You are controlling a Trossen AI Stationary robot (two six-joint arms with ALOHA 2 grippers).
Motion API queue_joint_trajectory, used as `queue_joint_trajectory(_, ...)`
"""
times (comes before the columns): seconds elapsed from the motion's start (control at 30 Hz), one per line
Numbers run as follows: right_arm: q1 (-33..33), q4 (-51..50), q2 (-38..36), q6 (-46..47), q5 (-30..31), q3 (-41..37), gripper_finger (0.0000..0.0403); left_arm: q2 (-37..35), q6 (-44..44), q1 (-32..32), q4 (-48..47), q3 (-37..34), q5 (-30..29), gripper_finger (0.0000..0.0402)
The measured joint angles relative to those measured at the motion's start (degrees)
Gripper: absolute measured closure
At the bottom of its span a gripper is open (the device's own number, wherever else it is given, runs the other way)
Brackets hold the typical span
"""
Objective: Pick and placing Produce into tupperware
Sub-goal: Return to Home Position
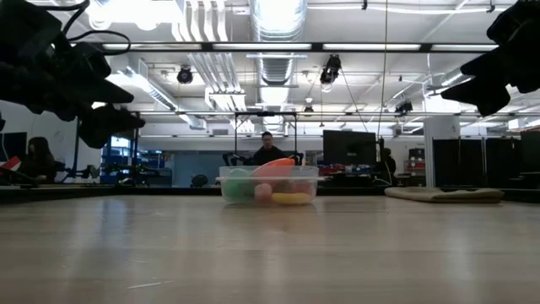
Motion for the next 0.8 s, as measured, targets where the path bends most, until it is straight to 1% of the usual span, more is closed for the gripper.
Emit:
queue_joint_trajectory(0.4,0.00,-0.02,0.00,0.00,0.00,0.58,0.0101,1.43,0.02,0.00,0.01,-0.04,0.01,0.0152)
queue_joint_trajectory(0.8,0.00,-0.02,0.00,0.00,0.00,0.58,0.0101,1.40,0.02,0.00,0.00,-0.10,0.02,0.0152)
